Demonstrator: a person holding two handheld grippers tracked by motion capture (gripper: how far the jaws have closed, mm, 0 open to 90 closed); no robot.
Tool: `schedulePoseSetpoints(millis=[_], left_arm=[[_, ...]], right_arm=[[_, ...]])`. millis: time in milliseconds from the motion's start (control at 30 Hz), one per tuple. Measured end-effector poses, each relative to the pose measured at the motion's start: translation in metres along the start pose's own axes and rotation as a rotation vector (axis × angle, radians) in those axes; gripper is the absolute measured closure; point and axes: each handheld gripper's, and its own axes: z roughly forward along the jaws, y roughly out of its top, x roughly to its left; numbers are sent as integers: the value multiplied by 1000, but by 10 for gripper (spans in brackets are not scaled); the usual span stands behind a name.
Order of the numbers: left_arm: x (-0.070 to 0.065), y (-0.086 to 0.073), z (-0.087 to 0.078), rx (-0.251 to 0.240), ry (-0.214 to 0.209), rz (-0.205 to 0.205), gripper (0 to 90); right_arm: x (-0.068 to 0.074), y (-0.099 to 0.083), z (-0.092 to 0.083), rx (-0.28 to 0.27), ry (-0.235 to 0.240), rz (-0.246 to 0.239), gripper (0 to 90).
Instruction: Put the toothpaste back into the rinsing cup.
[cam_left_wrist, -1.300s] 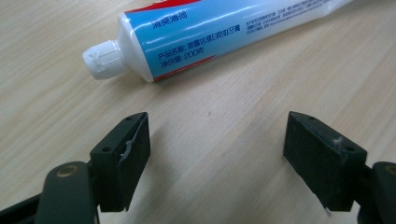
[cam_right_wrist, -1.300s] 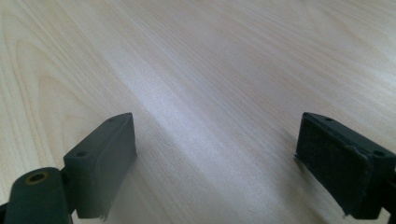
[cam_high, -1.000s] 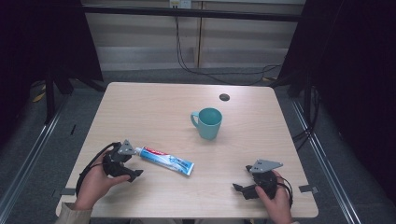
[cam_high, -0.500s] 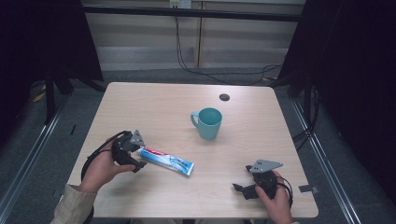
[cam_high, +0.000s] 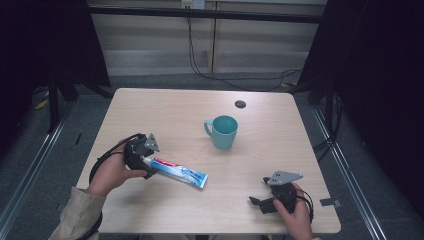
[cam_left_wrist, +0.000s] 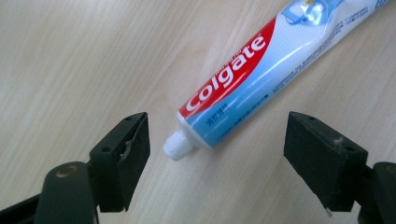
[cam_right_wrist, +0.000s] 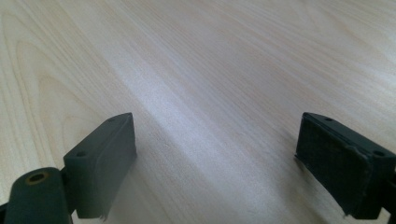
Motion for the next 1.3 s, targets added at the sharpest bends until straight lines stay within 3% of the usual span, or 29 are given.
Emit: schedulePoseSetpoints(millis=[100, 433, 900, 1300], left_arm=[[0, 8, 2, 14, -6, 36, 225], [-1, 22, 8, 30, -26, 61, 218], [-3, 44, 22, 79, -57, 134, 215], [-7, 51, 35, 96, -77, 164, 209]], right_arm=[[0, 0, 0, 0, 0, 0, 114], [0, 0, 0, 0, 0, 0, 114], [0, 0, 0, 0, 0, 0, 114], [0, 0, 0, 0, 0, 0, 114]])
